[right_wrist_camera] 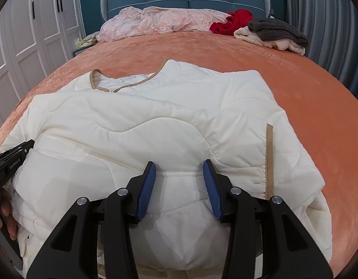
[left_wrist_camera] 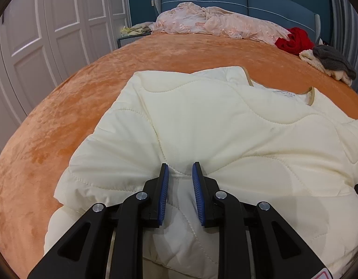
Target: Fold large clothes
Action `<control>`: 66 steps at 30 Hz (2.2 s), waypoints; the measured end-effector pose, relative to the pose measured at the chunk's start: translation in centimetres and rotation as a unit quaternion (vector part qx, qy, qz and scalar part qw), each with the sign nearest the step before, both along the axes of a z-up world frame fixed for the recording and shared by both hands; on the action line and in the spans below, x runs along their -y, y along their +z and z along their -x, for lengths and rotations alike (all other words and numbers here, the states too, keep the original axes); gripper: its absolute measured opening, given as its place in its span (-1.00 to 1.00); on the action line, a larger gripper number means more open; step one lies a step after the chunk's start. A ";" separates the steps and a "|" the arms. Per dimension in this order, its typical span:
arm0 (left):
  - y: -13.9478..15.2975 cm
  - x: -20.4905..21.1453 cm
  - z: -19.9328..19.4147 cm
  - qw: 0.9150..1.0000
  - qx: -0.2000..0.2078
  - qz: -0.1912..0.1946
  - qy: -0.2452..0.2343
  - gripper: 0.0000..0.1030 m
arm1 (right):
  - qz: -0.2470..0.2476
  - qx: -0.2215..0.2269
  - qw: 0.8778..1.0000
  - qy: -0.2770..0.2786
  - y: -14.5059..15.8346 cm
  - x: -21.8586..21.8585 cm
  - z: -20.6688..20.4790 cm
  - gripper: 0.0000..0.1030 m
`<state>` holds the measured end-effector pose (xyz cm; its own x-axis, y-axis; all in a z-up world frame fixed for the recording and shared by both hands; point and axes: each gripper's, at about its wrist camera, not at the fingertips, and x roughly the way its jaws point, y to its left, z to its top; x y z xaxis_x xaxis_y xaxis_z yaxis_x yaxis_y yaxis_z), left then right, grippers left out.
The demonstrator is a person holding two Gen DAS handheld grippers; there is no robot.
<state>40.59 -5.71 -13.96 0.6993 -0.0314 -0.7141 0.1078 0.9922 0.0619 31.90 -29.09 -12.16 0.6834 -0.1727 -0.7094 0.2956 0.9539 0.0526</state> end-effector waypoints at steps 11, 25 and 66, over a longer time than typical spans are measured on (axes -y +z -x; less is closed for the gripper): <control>0.0 0.1 0.0 1.000 0.000 0.000 0.000 -0.57 | -0.003 0.000 1.000 0.000 0.0 0.1 0.0 -0.20; 7.8 -4.8 -7.1 0.995 -0.017 0.099 -0.014 -0.07 | -0.126 0.054 0.986 0.098 6.7 -2.7 -8.9 0.29; -0.8 -1.4 -15.7 0.999 -0.017 0.030 0.021 0.19 | -0.139 -0.030 0.983 0.116 -2.2 -9.0 -25.1 -0.95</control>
